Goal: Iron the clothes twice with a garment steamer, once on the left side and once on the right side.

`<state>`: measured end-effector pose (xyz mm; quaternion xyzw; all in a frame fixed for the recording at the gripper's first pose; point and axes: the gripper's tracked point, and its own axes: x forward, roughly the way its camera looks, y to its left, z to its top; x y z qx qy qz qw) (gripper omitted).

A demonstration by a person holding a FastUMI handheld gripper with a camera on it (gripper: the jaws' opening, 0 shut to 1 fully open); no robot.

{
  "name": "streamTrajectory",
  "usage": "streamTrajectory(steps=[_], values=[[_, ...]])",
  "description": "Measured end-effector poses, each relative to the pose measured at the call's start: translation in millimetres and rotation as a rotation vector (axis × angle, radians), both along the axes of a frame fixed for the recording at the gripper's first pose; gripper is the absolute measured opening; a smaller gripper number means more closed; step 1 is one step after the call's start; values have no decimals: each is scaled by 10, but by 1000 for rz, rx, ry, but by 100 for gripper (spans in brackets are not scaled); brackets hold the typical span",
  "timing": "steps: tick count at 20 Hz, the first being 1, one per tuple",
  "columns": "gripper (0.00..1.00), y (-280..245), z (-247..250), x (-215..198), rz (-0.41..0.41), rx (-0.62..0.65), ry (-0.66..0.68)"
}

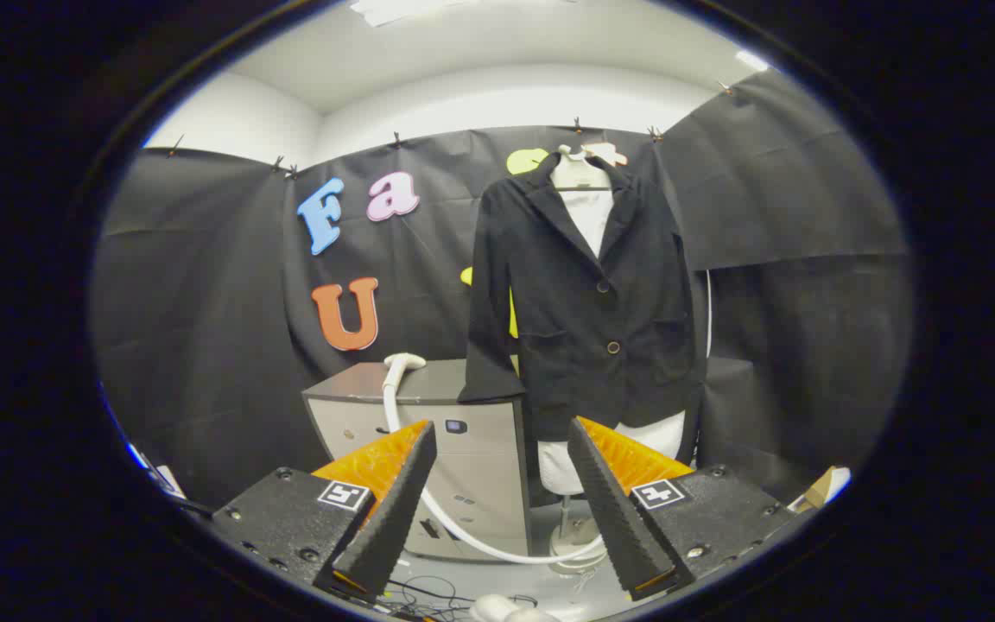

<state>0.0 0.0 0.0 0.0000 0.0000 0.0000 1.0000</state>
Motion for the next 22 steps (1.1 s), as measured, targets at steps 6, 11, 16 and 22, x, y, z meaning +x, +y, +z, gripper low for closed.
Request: streamTrajectory(steps=[6, 11, 16, 22], values=[[96, -99, 58, 30, -39, -33, -13], [96, -131, 61, 90, -59, -46, 5], [95, -75, 125, 232, -44, -39, 9], [95, 268, 281, 706, 41, -45, 23]])
